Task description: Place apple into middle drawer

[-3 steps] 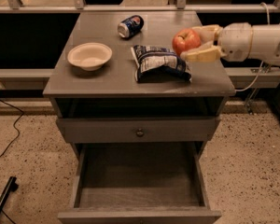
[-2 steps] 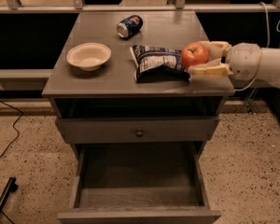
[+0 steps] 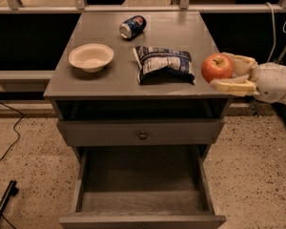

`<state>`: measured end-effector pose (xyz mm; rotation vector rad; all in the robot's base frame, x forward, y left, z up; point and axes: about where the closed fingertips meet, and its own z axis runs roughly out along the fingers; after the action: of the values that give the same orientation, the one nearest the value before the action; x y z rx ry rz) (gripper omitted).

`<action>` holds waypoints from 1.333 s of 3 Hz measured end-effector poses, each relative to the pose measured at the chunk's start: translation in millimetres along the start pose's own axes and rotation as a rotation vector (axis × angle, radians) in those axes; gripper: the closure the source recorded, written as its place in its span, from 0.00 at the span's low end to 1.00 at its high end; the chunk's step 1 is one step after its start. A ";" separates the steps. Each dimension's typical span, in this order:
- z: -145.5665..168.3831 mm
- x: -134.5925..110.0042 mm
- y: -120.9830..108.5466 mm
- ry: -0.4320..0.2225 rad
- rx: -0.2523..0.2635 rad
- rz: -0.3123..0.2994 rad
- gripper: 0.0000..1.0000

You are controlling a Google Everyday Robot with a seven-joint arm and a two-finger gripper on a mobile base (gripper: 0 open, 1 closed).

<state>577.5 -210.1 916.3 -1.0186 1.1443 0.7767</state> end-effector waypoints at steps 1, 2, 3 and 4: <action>-20.8 23.4 36.6 0.076 -0.043 0.088 1.00; -47.7 68.6 72.1 0.238 -0.050 0.189 1.00; -48.5 84.4 75.3 0.261 -0.054 0.203 1.00; -62.7 151.5 90.3 0.348 -0.049 0.253 1.00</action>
Offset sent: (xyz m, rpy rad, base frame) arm -0.0988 -0.0449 -0.1411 -0.2798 0.4144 -0.0405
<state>513.0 -236.7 742.6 -1.0898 1.5829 0.8500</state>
